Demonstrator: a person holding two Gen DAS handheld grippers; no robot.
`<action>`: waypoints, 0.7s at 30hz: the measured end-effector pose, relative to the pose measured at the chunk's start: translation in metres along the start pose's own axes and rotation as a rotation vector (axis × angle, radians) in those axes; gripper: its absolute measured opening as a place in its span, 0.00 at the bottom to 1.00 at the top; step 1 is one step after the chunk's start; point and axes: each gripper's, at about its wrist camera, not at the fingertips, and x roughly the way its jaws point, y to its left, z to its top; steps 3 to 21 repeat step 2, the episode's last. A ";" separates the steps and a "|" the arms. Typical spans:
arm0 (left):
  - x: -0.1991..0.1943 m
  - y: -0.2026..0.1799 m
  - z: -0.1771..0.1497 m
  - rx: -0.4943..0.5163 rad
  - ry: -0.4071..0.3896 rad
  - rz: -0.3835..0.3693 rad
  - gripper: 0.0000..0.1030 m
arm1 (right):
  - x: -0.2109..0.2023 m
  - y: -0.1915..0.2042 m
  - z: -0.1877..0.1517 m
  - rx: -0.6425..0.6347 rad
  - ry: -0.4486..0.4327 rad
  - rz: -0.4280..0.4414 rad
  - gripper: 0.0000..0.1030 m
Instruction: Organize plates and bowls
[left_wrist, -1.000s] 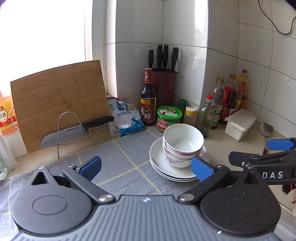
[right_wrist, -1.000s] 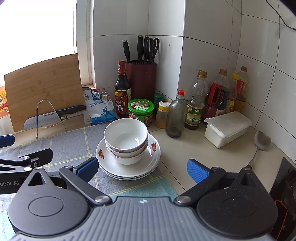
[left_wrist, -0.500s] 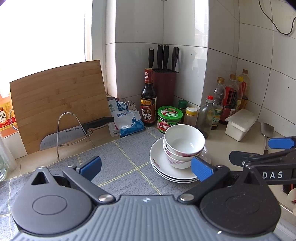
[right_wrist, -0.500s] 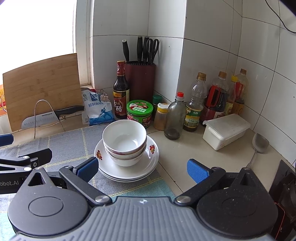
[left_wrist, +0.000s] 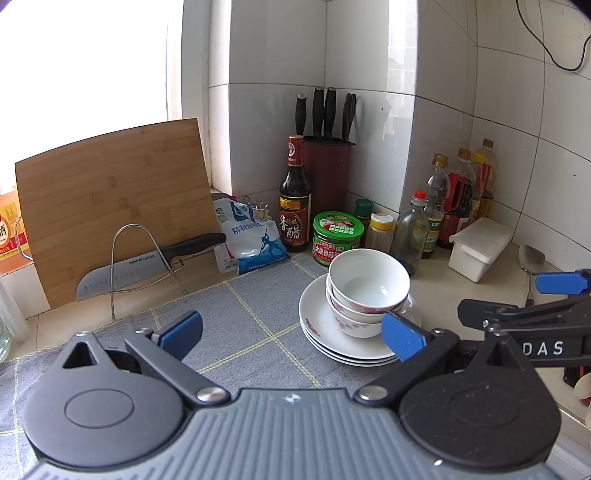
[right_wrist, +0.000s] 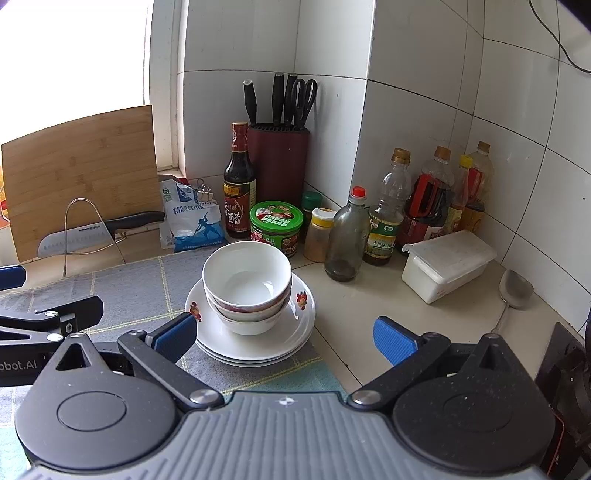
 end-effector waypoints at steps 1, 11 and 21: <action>0.000 0.000 0.000 0.001 0.000 0.000 1.00 | 0.000 0.000 0.000 0.000 -0.001 -0.001 1.00; 0.001 0.000 0.001 0.002 -0.001 -0.001 1.00 | 0.000 0.001 0.001 -0.001 -0.002 -0.002 1.00; 0.001 0.000 0.001 0.002 -0.001 -0.001 1.00 | 0.000 0.001 0.001 -0.001 -0.002 -0.002 1.00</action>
